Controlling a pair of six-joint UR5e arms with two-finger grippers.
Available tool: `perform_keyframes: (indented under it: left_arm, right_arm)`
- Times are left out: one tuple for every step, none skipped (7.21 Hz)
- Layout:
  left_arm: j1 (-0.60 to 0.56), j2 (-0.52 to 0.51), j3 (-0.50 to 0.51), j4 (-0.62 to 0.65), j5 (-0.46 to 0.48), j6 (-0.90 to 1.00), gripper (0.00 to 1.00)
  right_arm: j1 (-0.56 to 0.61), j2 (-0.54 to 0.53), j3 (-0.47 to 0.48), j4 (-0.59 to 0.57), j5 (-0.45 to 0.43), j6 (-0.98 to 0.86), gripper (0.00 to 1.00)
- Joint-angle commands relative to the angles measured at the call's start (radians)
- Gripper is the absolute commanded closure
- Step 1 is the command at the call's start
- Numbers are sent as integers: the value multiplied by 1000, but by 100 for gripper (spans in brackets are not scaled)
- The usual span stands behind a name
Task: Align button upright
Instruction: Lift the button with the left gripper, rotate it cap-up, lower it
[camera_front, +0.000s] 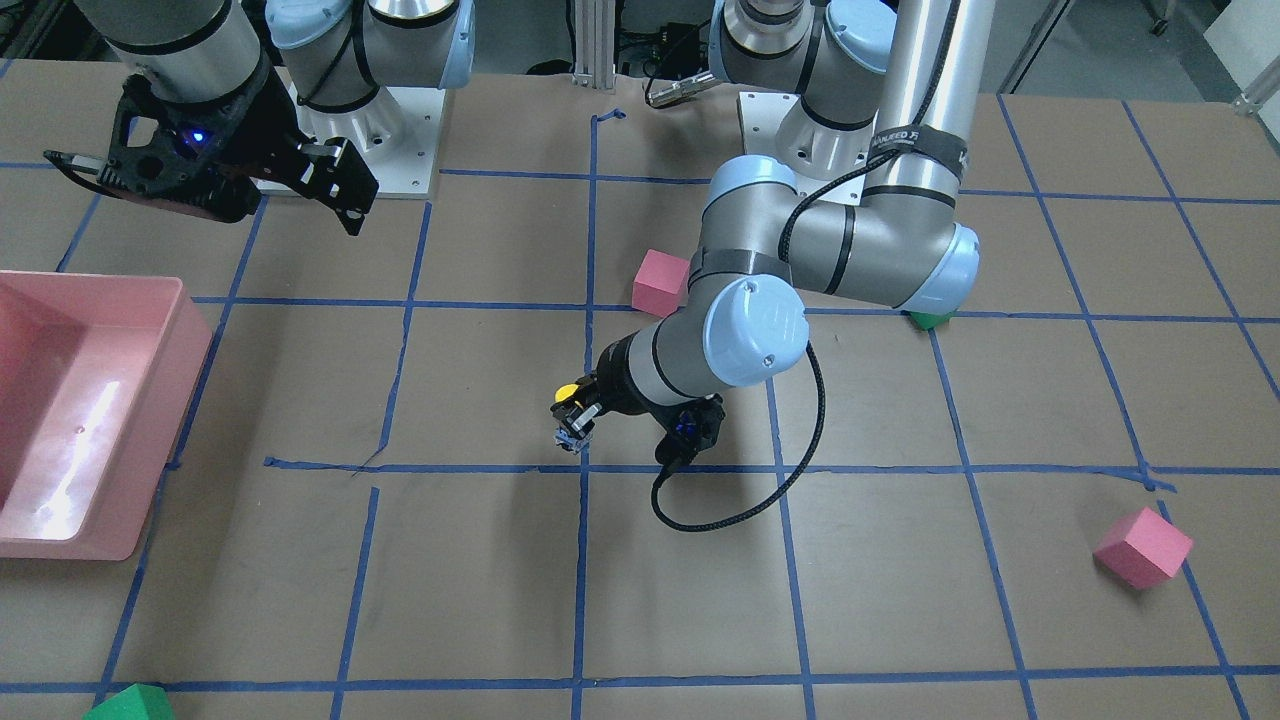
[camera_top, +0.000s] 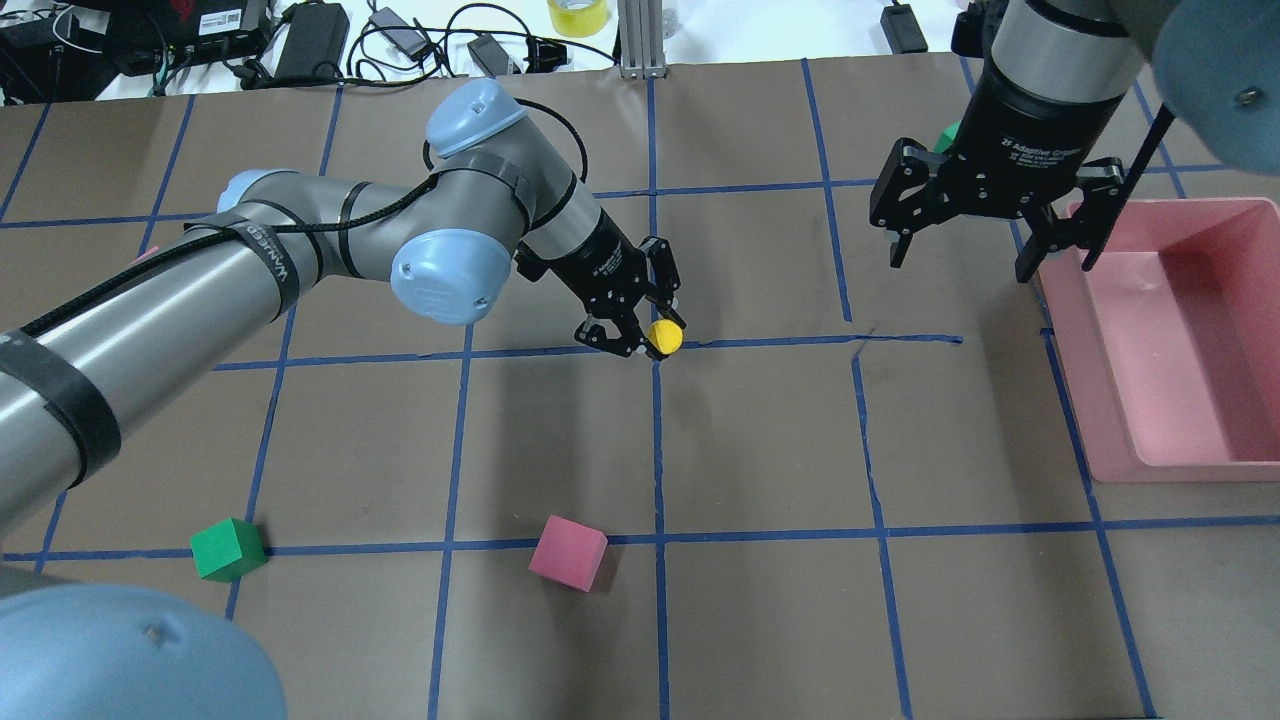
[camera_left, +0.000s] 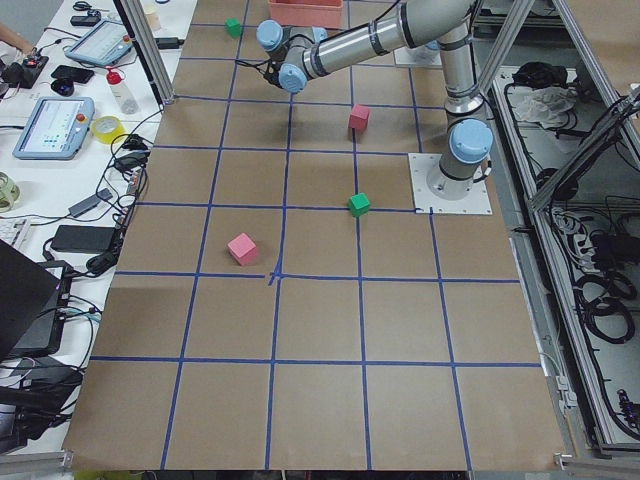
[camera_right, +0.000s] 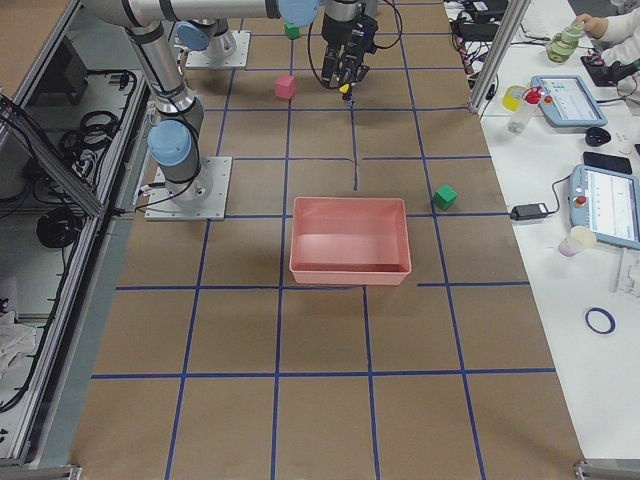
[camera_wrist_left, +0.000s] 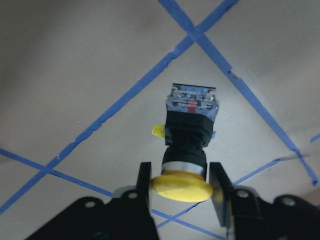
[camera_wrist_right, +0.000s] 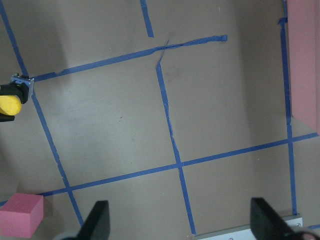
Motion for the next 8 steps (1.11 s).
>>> perform_keyframes:
  left_arm:
    - [4, -51, 39, -2, 2, -17, 85]
    - [6, -53, 39, -20, 4, -17, 81]
    - [18, -55, 36, -25, 2, -18, 58]
    - [20, -53, 31, -25, 5, -21, 41]
    - [20, -42, 31, -23, 7, -38, 0]
    - [20, -24, 30, -18, 7, -38, 0]
    - [15, 11, 37, -15, 66, -32, 0]
    - [-3, 68, 39, -26, 144, -15, 0]
  right_arm:
    - [-3, 1, 0, -1, -3, -8, 0]
    - [-3, -1, 0, -3, -3, -8, 0]
    - [-3, -1, -1, -3, -2, -14, 0]
    - [-3, 1, -5, -3, 3, -20, 0]
    - [-3, 1, -11, -6, -3, -20, 0]
    - [4, 7, -20, -18, 3, -20, 0]
    - [6, 22, -21, -29, 9, -20, 0]
    - [4, 24, -24, -35, 5, -46, 0]
